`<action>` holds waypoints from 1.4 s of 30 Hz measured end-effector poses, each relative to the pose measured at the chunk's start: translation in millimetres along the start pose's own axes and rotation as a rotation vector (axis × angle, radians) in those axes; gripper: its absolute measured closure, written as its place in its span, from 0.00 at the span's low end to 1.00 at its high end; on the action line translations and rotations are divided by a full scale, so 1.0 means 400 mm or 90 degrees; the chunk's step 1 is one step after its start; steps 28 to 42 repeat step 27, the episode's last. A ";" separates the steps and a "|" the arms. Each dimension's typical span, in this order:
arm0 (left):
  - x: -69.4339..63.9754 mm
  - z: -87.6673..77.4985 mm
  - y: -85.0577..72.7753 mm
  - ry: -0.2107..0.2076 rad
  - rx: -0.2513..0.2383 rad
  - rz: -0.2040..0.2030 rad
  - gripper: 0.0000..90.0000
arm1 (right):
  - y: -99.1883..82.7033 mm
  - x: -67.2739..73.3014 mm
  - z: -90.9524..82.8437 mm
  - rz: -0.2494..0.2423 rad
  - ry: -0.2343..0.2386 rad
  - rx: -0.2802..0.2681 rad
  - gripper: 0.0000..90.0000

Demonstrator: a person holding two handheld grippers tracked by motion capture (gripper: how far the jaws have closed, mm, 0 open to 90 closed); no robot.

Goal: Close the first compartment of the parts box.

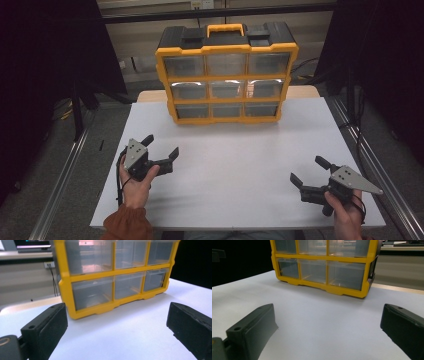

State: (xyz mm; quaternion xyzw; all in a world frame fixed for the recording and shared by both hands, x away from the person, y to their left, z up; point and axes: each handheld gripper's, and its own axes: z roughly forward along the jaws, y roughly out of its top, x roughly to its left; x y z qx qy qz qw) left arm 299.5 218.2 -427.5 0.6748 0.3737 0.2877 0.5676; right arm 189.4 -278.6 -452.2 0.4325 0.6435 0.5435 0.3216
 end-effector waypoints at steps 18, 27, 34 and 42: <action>0.029 -0.123 -0.059 0.043 0.024 -0.015 0.04 | 0.002 -0.008 -0.005 0.010 -0.018 -0.002 0.00; 0.031 -0.147 -0.063 0.053 0.018 -0.040 0.03 | 0.003 -0.009 -0.002 0.009 -0.026 -0.001 0.01; 0.031 -0.147 -0.063 0.053 0.018 -0.040 0.03 | 0.003 -0.009 -0.002 0.009 -0.026 -0.001 0.01; 0.031 -0.147 -0.063 0.053 0.018 -0.040 0.03 | 0.003 -0.009 -0.002 0.009 -0.026 -0.001 0.01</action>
